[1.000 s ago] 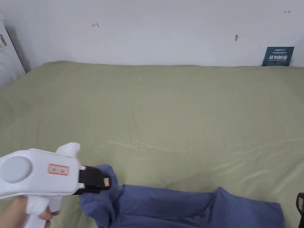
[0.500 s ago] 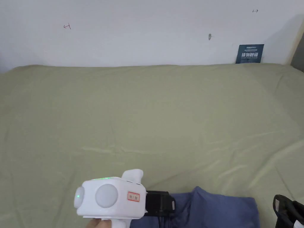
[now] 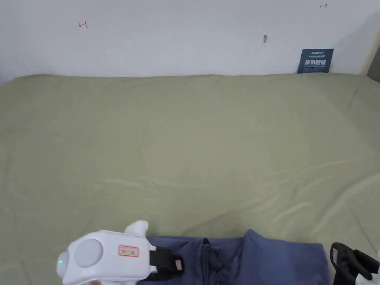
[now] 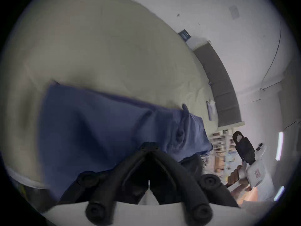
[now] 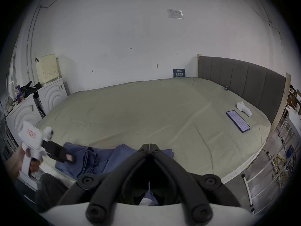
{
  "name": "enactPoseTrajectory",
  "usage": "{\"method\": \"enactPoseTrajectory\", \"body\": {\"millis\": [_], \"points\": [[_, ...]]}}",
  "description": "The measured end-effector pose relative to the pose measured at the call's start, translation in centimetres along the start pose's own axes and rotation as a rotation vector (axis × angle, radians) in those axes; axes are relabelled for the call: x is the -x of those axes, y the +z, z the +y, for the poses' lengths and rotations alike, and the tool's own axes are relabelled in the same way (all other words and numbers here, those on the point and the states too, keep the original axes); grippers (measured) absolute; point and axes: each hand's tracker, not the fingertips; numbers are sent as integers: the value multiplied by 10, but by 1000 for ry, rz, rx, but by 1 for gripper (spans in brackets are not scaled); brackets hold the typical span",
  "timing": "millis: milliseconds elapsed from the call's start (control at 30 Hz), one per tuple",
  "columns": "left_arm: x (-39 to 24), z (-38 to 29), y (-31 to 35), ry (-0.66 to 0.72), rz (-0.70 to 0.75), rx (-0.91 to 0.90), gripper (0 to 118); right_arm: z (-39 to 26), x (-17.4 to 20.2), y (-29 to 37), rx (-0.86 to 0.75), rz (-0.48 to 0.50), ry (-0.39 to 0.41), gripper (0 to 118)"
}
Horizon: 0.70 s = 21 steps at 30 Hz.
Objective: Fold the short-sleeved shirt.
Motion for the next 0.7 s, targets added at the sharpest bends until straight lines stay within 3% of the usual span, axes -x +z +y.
{"method": "enactPoseTrajectory", "body": {"millis": [67, 133, 200, 333, 433, 567, 633, 667, 700], "points": [[1, -6, -36, 46, -59, 66, 0, -1, 1, 1, 6, -6, 11, 0], [-2, -12, -52, -6, 23, 46, 0, -1, 2, 2, 6, -17, 29, 0], [-4, -5, -34, 48, -47, 30, 0, 0, 3, 3, 2, -31, 37, 0], [-9, -4, 38, -104, 78, -67, 0, 4, 6, -1, -17, -37, 40, 0], [6, -1, 93, -104, 165, -155, 0, 6, 12, -5, -28, -36, 62, 0], [47, 8, 118, -57, 233, -111, 0, 7, 20, -11, -24, -16, 75, 0], [67, 15, 117, -43, 177, -74, 0, 6, 24, -14, -17, -9, 75, 0], [75, 17, 112, -20, 127, -64, 11, 6, 27, -15, -13, -7, 75, 0], [82, 20, 107, -6, 89, -42, 36, 5, 29, -16, -7, -4, 77, 0]]}}
